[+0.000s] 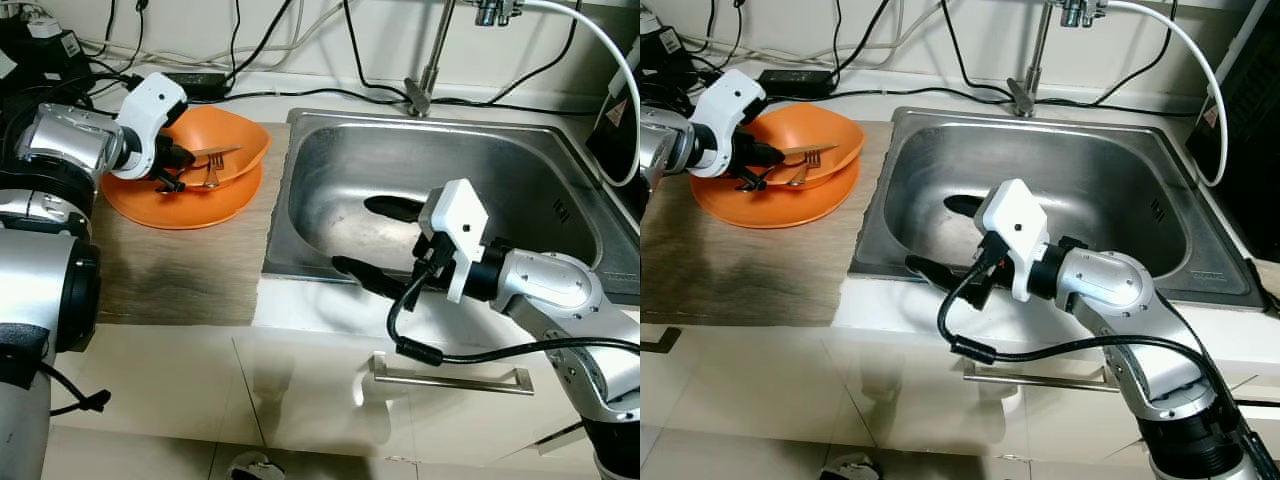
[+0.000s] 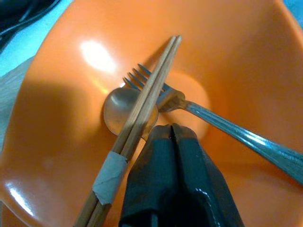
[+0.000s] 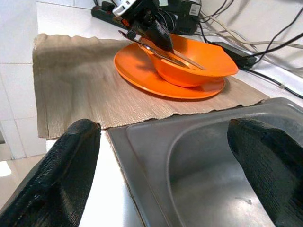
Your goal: Kitchen organization
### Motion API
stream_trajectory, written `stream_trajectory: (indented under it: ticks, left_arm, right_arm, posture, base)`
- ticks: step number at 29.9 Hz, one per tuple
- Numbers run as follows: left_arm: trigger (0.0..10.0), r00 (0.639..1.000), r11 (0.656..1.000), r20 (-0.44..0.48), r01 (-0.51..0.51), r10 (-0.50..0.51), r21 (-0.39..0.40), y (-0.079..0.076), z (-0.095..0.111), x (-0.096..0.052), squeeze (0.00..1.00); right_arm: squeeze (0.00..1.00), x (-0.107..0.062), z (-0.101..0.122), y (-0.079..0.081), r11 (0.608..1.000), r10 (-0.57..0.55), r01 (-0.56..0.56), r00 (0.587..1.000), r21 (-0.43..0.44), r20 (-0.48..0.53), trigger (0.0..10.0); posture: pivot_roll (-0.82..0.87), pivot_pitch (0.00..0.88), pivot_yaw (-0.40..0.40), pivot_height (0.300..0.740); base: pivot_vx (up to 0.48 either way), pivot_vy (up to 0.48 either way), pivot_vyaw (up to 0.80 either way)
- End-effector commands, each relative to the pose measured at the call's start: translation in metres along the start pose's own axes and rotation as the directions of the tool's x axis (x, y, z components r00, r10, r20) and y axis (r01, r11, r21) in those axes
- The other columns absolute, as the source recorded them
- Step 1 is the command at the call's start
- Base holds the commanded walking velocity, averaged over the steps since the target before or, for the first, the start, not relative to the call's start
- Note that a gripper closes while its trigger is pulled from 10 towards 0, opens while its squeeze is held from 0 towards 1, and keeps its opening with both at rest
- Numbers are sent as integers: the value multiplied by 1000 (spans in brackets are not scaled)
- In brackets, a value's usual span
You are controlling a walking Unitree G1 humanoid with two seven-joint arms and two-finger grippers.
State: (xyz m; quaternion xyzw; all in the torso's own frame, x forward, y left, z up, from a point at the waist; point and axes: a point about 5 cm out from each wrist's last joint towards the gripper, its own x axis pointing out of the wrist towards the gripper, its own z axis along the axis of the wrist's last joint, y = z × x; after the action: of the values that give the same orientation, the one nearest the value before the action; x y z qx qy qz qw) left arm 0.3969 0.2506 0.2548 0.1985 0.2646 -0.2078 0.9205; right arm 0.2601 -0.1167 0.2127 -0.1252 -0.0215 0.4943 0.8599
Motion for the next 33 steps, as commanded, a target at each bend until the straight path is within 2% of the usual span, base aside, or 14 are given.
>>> stream_trajectory:
  ticks: [1, 9, 12, 13, 14, 15, 19, 26, 30, 33]
  left_arm:
    - [0, 1000, 1000, 13, -3, 4, -23, 0, 1, 0, 0]
    - [0, 987, 995, 153, -44, 57, -87, 6, 28, -11, 0]
    - [0, 978, 995, 196, -55, 71, -86, 7, 37, -14, 0]
    - [0, 978, 996, 189, -92, 93, -16, 6, 42, -13, 0]
    - [4627, 982, 995, 166, -96, 89, 36, 5, 42, -13, 365]
    - [10000, 986, 996, 155, -73, 63, 58, 3, 42, -11, 1000]
    - [10000, 990, 994, 125, -78, 69, 72, 1, 43, -11, 1000]
    - [10000, 993, 992, 82, -90, 83, 91, 14, 40, -24, 1000]
    - [10000, 999, 986, 8, -36, 35, 165, 20, 33, -33, 1000]
    - [10000, 1000, 984, -10, -23, 26, 175, 20, 32, -35, 1000]
  right_arm:
    - [0, -2, 3, -5, 1000, -23, 24, 1000, -18, 10, 10000]
    - [0, -1, 5, -8, 999, -29, 29, 999, -22, 18, 10000]
    - [0, -1, 5, -8, 999, -30, 30, 999, -21, 17, 10000]
    - [0, -1, 4, -8, 999, -28, 29, 999, -18, 15, 10000]
    - [0, -1, 4, -8, 999, -27, 27, 1000, -17, 13, 10000]
    - [0, 0, 3, -8, 1000, -23, 23, 1000, -18, 11, 10000]
    - [0, 3, 4, -7, 1000, -9, 9, 1000, -21, 12, 10000]
    - [0, 0, 4, -4, 1000, -11, 11, 1000, -22, 6, 10000]
    - [0, -4, 1, 0, 1000, -8, 8, 1000, -15, -8, 10000]
    - [0, -4, 0, 1, 1000, -9, 9, 1000, -11, -9, 10000]
  posture:
    - [40, 4, 32, 740]
    - [42, 10, 29, 740]
    - [45, 10, 25, 740]
    - [50, 10, 19, 740]
    - [52, 9, 17, 740]
    - [52, 9, 18, 740]
    - [50, 12, 18, 740]
    - [34, 13, 36, 740]
    - [38, 16, 47, 740]
    - [42, 16, 50, 740]
  base:
    - [0, 0, 0]
    - [0, 0, 0]
    - [0, 0, 0]
    - [0, 0, 0]
    - [0, 0, 0]
    - [0, 0, 0]
    - [0, 0, 0]
    - [0, 0, 0]
    - [0, 0, 0]
    - [0, 0, 0]
